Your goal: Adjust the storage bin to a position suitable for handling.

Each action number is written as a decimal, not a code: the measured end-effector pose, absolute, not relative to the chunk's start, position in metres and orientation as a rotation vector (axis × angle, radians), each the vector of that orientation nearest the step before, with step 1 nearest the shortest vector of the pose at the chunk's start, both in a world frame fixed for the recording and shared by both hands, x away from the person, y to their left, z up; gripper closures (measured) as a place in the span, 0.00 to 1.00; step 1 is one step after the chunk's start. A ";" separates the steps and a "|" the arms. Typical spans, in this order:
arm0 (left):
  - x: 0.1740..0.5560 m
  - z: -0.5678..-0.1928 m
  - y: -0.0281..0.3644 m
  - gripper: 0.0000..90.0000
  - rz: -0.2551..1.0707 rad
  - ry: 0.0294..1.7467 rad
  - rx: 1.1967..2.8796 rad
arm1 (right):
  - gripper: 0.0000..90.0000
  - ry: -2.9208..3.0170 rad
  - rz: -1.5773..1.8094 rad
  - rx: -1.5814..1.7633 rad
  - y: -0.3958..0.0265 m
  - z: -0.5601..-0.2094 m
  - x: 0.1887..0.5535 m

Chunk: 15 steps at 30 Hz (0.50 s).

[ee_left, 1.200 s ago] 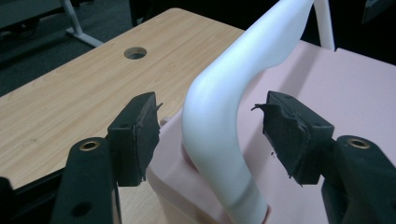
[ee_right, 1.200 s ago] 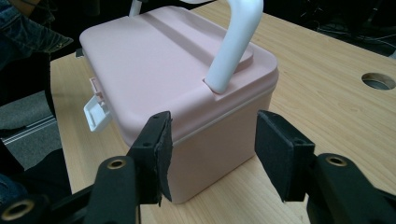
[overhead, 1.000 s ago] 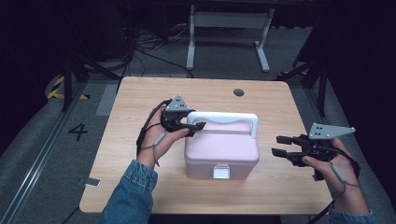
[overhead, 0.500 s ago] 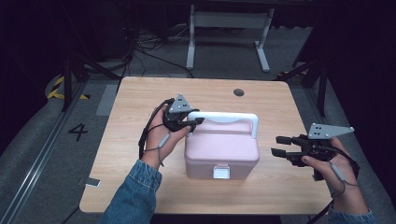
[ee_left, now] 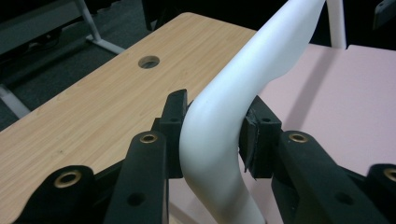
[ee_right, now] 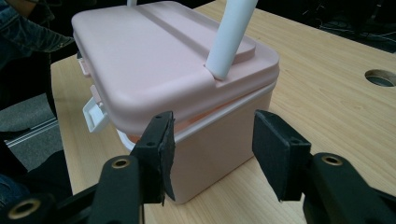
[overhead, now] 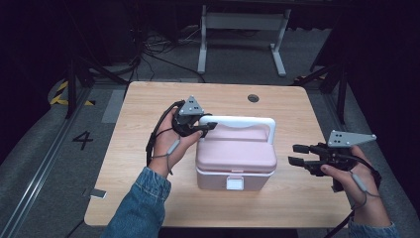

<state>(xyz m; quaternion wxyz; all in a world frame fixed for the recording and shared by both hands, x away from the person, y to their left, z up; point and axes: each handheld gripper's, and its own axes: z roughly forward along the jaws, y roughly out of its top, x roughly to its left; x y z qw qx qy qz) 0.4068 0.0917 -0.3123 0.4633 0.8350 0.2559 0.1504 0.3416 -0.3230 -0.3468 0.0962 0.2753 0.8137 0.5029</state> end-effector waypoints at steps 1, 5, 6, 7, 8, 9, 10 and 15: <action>0.407 -0.311 0.092 0.75 0.363 0.625 2.050 | 0.56 2.409 1.490 0.816 -0.323 -0.347 0.342; 0.409 -0.304 0.094 0.79 0.350 0.627 2.035 | 0.57 2.404 1.491 0.807 -0.323 -0.346 0.341; 0.410 -0.303 0.093 0.79 0.351 0.626 2.036 | 0.57 2.404 1.490 0.807 -0.323 -0.345 0.341; 0.411 -0.302 0.093 0.79 0.351 0.627 2.038 | 0.57 2.405 1.488 0.804 -0.323 -0.345 0.341; 0.412 -0.301 0.093 0.79 0.351 0.633 2.038 | 0.58 2.405 1.486 0.803 -0.322 -0.345 0.340; 0.413 -0.301 0.093 0.79 0.356 0.630 2.031 | 0.58 2.405 1.485 0.802 -0.322 -0.345 0.340; 0.414 -0.300 0.093 0.79 0.348 0.640 2.027 | 0.58 2.401 1.486 0.798 -0.321 -0.344 0.339; 0.421 -0.298 0.095 0.80 0.347 0.658 2.014 | 0.60 2.386 1.490 0.776 -0.319 -0.342 0.338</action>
